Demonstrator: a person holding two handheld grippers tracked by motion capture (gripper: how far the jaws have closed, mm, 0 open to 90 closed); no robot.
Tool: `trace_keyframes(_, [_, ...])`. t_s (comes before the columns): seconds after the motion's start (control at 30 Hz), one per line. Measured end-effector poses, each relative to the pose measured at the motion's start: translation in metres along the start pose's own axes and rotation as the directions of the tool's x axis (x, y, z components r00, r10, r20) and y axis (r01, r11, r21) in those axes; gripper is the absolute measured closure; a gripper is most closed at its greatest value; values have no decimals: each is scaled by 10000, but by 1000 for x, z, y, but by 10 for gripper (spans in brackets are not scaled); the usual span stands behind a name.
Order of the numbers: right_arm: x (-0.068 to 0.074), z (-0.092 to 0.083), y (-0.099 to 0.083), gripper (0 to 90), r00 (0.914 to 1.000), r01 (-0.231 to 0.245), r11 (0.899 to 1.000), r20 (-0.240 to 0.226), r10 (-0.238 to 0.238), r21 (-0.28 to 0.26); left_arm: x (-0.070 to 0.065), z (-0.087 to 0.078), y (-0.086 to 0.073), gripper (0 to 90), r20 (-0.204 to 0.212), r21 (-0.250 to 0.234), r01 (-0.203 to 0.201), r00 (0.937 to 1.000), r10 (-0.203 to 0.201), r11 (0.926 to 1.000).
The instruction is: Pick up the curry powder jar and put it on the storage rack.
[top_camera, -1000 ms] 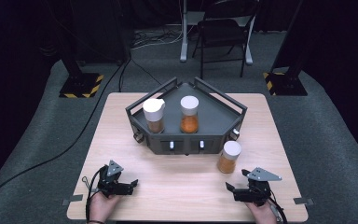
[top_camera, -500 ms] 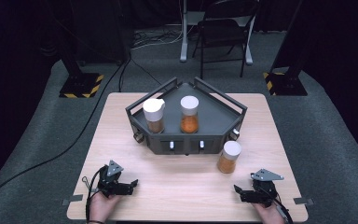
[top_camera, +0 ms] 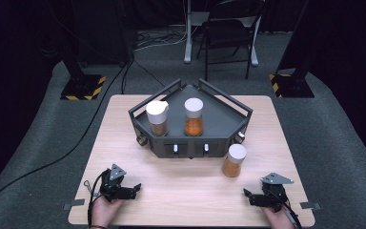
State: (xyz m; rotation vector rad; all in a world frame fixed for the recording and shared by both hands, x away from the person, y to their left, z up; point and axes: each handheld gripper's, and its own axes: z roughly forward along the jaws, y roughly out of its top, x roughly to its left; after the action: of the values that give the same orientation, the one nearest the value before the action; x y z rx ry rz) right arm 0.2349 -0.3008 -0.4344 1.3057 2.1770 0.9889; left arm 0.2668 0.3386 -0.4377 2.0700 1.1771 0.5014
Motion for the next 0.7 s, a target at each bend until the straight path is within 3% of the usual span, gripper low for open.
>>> trace_keyframes(0.3, [-2, 6, 8, 0, 9995, -59, 9995, 303, 50, 313, 0, 0, 0, 25, -3, -1, 2, 10000, -2, 10000])
trace_keyframes(0.7, [-4, 8, 10, 0, 9997, 18, 9994, 229, -26, 355, 0, 0, 0, 25, -4, 5, 4, 10000, -4, 10000])
